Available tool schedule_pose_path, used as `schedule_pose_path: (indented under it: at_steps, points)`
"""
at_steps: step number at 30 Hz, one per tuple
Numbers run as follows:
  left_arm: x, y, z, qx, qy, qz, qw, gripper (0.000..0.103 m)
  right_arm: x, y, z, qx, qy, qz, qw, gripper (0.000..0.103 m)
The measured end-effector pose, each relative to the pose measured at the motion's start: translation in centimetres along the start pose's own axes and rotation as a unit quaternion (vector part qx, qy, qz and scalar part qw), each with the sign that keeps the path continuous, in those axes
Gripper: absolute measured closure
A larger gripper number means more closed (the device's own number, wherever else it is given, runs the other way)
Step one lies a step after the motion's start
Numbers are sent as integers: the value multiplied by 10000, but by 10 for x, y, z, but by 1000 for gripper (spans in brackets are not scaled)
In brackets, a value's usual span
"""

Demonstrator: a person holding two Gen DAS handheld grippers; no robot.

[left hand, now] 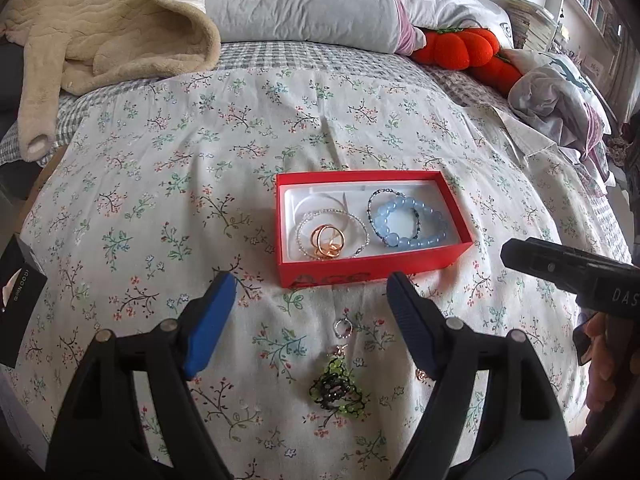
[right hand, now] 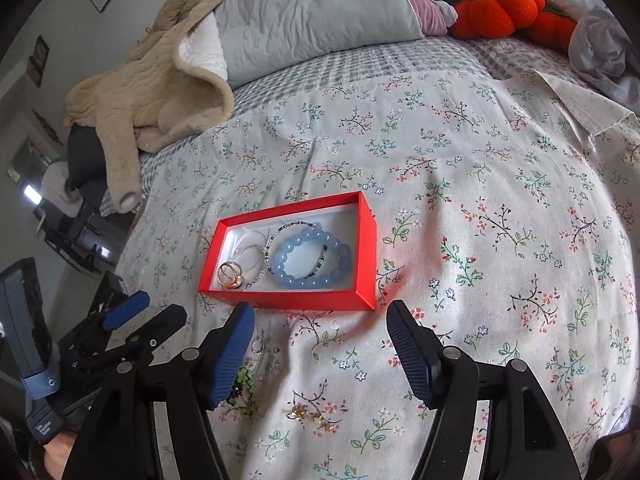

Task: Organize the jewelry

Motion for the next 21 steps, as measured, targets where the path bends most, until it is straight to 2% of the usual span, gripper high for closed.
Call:
schedule_pose_path:
  at_steps: [8, 17, 19, 21]
  points:
    - [-2, 8, 37, 109, 316, -111, 9994, 21, 3, -8, 44, 337, 310, 274, 9986, 25]
    - [-8, 10, 80, 111, 257, -282, 9992, 21, 1, -16, 96, 639, 716, 505, 9941, 25]
    - [-10, 9, 90, 118, 183, -225, 9995, 21, 0, -19, 101, 756, 805, 640, 9918, 25]
    - [-11, 3, 99, 94, 156, 32, 9998, 21, 0, -26, 104, 746, 891, 848, 9896, 25]
Point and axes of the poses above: each gripper's, at about its wrist camera, not at the fingertips, and x roughly against the way its jaws point, y to its left, z to its underside, the point moved 10 cm from there along -x, roughly the way its jaws point, and after that the axes turned 14 degrees about -z, right-handed, at the moved point
